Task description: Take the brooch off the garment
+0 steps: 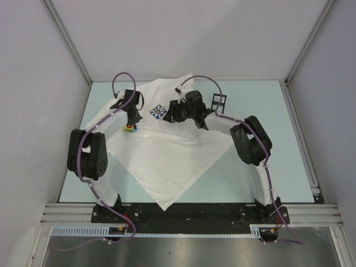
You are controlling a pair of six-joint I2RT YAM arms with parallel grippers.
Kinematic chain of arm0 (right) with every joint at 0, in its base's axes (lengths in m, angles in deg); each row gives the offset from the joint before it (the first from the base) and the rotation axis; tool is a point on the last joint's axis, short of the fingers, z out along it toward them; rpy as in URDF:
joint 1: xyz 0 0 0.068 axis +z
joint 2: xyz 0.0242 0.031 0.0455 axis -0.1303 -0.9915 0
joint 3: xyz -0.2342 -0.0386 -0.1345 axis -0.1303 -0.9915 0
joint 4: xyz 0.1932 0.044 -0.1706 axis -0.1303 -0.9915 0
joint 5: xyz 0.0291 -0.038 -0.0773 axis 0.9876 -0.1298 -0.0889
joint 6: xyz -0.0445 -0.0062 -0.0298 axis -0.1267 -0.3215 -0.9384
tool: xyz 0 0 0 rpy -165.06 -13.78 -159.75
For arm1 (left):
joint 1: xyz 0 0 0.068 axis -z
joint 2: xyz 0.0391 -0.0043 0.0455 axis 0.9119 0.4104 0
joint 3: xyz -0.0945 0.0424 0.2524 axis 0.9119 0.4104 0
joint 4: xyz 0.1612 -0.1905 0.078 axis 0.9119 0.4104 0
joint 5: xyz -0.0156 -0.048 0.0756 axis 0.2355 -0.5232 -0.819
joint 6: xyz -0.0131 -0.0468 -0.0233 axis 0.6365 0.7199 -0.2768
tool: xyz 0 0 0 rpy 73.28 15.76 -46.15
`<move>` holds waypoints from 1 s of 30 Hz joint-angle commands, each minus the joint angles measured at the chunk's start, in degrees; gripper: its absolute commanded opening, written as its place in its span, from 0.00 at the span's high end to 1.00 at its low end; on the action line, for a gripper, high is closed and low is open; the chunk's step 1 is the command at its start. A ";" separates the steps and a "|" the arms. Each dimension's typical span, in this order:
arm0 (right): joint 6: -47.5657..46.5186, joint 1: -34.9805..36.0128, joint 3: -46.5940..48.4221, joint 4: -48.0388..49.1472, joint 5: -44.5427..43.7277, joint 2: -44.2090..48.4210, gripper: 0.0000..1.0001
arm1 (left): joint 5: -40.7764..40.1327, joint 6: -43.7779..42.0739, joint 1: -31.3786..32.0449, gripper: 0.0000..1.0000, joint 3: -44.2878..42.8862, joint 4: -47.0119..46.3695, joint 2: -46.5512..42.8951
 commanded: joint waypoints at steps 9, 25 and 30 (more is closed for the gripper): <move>5.44 1.97 14.50 -2.86 8.78 -10.81 0.47 | 7.92 6.62 -5.43 0.99 2.40 -2.08 -3.44; 18.99 6.98 44.05 -6.83 11.69 -31.47 0.57 | 13.99 12.60 -12.47 1.00 5.05 1.08 2.09; 26.63 7.16 50.54 -4.01 14.85 -37.88 0.55 | 15.39 12.69 -12.47 1.00 6.28 1.08 2.09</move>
